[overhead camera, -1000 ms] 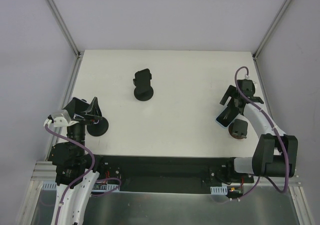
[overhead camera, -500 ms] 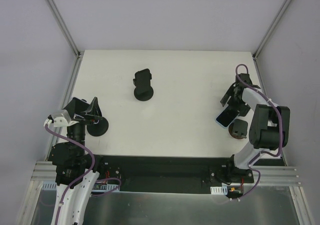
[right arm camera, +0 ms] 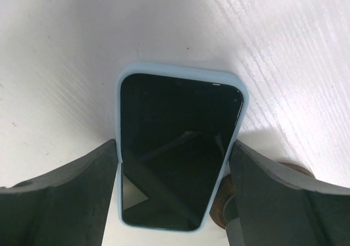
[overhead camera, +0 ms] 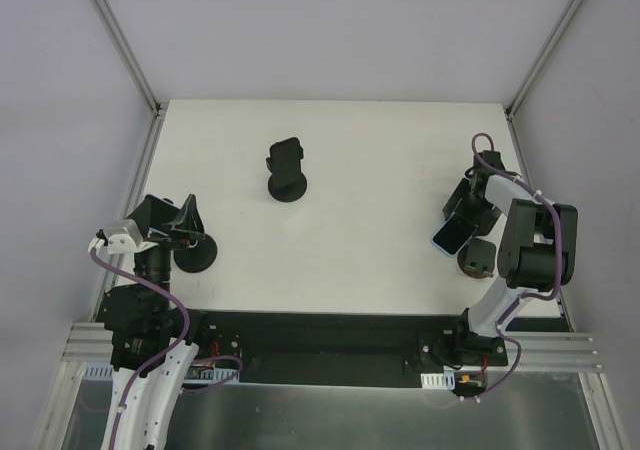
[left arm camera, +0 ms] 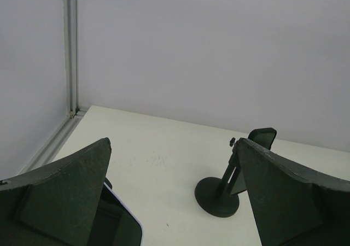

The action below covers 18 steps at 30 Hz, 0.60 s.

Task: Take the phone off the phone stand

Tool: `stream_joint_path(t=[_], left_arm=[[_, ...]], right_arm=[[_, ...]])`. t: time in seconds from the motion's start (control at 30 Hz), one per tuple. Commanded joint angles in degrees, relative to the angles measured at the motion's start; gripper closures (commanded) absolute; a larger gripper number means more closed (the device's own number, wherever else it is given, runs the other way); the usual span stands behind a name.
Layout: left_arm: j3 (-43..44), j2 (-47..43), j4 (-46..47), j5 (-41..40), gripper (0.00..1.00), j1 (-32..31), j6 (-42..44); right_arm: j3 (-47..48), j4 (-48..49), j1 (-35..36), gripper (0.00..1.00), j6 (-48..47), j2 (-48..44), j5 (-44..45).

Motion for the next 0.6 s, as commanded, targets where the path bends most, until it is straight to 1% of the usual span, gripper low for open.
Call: stream_joint_path(t=[0.0,0.07,0.1,0.13,0.17,0.2,0.27,0.4,0.43,0.57], left_arm=[[-0.3,-3.9,1.4,0.4,0.01,-0.5,1.1],[-0.3,-3.7,1.3,0.5,0.01,-0.4,1.1],[-0.3,-3.5,1.4,0.6,0.01,-0.5,1.1],[-0.3,-3.4,1.4,0.6,0.01,-0.5,1.2],[-0.3,-3.3,1.4,0.6,0.01,-0.5,1.2],[-0.3,-3.1,1.4,0.6,0.01,-0.5,1.2],[-0.3,-3.0,1.4,0.6,0.01,-0.5,1.3],[-0.3,-2.5,1.3,0.6,0.01,-0.5,1.4],[-0.4,-2.5,1.3,0.6,0.01,-0.5,1.5],[-0.4,-2.3,1.3,0.7,0.01,-0.5,1.5]], right_arm=[[0.0,2.5,0.8,0.31,-2.9,2.6,-6.7],[0.7,2.7,2.5,0.38,-4.4,2.1,-6.7],[1.0,2.7,3.2,0.44,-6.1,2.0,-6.7],[1.3,2.8,5.0,0.46,-7.2,1.7,-8.6],[2.0,3.0,5.8,0.50,-8.2,1.5,-9.7],[2.3,3.2,8.2,0.52,-10.0,1.4,-10.3],[3.5,3.5,10.4,0.55,-12.5,1.2,-12.2],[5.5,3.0,17.8,0.56,-18.2,1.4,-12.5],[5.8,2.6,18.8,0.56,-21.1,1.3,-12.2],[7.2,0.7,22.8,0.52,-27.3,2.2,-11.1]])
